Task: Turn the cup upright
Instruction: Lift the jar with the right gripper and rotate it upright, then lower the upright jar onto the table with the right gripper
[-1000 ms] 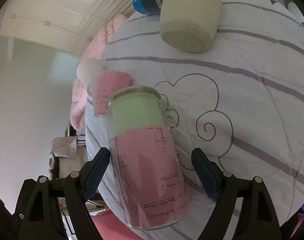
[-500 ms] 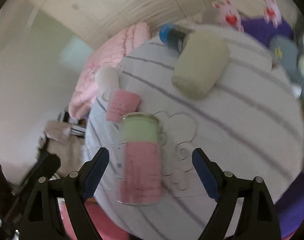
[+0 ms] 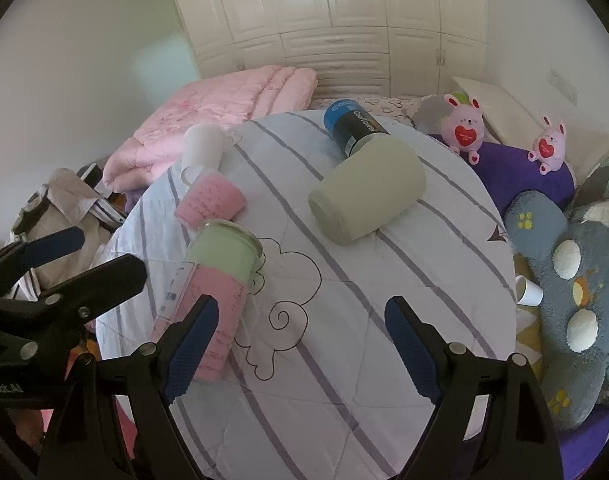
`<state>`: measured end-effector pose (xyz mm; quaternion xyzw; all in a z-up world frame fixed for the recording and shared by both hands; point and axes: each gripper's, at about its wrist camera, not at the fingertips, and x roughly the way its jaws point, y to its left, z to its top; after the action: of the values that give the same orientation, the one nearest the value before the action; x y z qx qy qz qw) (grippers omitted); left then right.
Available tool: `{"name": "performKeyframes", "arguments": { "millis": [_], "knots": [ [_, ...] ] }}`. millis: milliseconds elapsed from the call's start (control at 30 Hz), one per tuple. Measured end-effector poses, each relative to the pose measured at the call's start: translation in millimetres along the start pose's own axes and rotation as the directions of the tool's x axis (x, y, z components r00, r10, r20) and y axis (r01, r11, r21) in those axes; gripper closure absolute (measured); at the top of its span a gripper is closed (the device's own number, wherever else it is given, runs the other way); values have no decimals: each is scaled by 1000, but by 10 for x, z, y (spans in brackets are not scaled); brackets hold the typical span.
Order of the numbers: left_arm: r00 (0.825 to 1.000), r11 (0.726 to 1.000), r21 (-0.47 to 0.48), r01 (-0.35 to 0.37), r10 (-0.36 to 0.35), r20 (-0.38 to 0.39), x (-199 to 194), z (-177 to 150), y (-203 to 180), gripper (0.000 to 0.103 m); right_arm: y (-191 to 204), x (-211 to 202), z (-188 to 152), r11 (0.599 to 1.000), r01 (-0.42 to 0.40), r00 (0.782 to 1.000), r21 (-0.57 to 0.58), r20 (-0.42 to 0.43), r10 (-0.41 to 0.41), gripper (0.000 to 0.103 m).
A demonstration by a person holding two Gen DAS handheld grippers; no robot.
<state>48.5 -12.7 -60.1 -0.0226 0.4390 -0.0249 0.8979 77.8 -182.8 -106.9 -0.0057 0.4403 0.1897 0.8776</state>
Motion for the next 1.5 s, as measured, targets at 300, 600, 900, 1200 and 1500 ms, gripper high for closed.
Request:
{"name": "performKeyframes", "arguments": {
  "millis": [300,600,900,1200,1500],
  "knots": [
    [994,1000,-10,-16,14,-107,327,61,-59,0,-141,86,-31,999,-42,999,24,-18,42,16],
    [959,995,-94,-45,17,-283,861,111,0,0,-251,301,-25,997,-77,995,24,-64,79,16],
    [932,995,-65,-75,47,-360,1198,183,-106,0,-378,535,20,993,-112,987,32,-112,115,16],
    [920,996,-42,-77,54,-389,1338,214,-95,14,-399,686,18,990,-132,979,48,-149,137,16],
    [923,998,-22,-58,45,-383,1366,185,-94,32,-418,700,5,989,-133,975,60,-173,142,16]
  ]
}}
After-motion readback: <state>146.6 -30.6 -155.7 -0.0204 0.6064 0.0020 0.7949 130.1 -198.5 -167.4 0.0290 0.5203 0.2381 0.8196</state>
